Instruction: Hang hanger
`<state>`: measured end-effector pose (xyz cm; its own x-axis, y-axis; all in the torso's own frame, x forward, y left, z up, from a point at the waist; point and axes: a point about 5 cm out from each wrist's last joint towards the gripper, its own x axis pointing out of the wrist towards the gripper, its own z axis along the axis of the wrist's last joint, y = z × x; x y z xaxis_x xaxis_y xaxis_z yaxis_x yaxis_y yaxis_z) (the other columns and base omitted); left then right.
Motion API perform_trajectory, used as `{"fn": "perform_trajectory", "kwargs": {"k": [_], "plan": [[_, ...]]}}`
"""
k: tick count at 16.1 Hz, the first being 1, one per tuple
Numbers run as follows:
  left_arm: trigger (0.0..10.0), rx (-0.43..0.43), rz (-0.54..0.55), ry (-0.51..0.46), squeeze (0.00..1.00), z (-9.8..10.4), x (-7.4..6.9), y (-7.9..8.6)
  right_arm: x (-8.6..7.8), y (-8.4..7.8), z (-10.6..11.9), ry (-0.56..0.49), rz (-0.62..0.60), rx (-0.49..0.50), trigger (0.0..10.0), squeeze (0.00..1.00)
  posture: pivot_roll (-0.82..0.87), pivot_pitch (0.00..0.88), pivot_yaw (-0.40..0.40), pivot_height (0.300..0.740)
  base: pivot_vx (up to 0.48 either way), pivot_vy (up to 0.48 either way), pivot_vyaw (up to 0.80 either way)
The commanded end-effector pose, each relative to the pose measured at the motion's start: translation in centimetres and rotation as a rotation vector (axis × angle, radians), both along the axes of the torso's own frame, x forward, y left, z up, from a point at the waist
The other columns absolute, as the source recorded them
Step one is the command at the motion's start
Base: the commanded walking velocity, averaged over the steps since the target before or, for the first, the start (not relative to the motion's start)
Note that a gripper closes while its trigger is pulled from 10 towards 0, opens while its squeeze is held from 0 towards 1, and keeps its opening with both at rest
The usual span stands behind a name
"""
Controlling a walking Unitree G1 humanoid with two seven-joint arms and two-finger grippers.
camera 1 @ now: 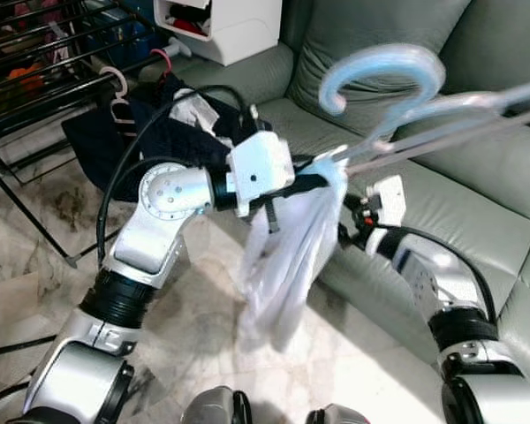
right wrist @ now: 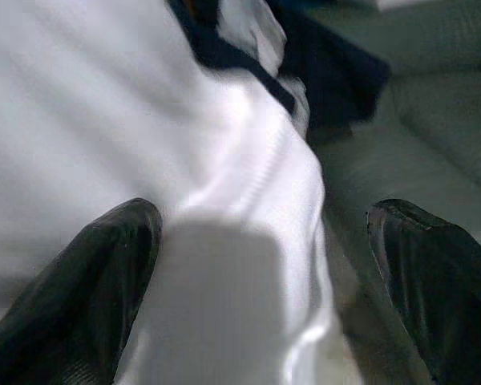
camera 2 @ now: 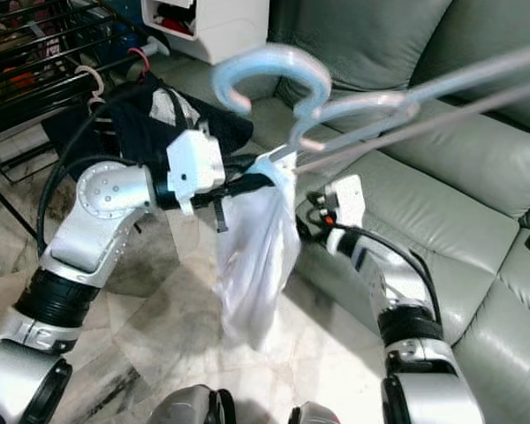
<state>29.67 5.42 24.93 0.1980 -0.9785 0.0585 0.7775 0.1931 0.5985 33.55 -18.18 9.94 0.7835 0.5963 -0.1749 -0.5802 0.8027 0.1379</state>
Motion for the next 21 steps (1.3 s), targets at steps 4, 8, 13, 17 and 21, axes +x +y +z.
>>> {"fn": "perform_trajectory", "kwargs": {"k": [4, 8, 13, 17, 21], "plan": [[1.0, -0.030, -0.100, -0.044, 0.00, 1.8, -1.5, -1.0, 1.2, -0.4, 0.5, -0.003, -0.051, -0.049, 10.0, 0.00, -0.03, 0.000, 0.014, 0.740, 0.000, 0.000, 0.00], [2.7, 0.105, -0.011, -0.022, 0.00, -2.0, -0.6, -0.2, 0.8, -0.1, 1.1, -0.033, 0.060, 0.007, 10.0, 0.00, -0.03, 0.000, 0.010, 0.740, 0.000, 0.000, 0.00], [1.8, 0.115, -0.023, -0.033, 0.00, -2.9, -0.7, -0.5, -0.2, -1.2, 2.0, -0.042, 0.206, 0.028, 10.0, 0.00, -0.05, 0.004, 0.013, 0.740, 0.000, 0.000, 0.00], [2.0, 0.091, -0.082, -0.118, 0.00, -1.0, -1.0, -1.5, -0.8, -0.6, 1.0, 0.034, 0.308, 0.027, 10.0, 0.00, -0.03, 0.006, 0.007, 0.740, 0.000, 0.000, 0.00], [2.9, 0.097, -0.085, -0.136, 0.00, -0.5, -1.0, -1.5, -0.7, -1.7, 0.4, 0.053, 0.247, 0.024, 10.0, 0.00, -0.01, 0.012, 0.003, 0.740, 0.000, 0.000, 0.00]]}}
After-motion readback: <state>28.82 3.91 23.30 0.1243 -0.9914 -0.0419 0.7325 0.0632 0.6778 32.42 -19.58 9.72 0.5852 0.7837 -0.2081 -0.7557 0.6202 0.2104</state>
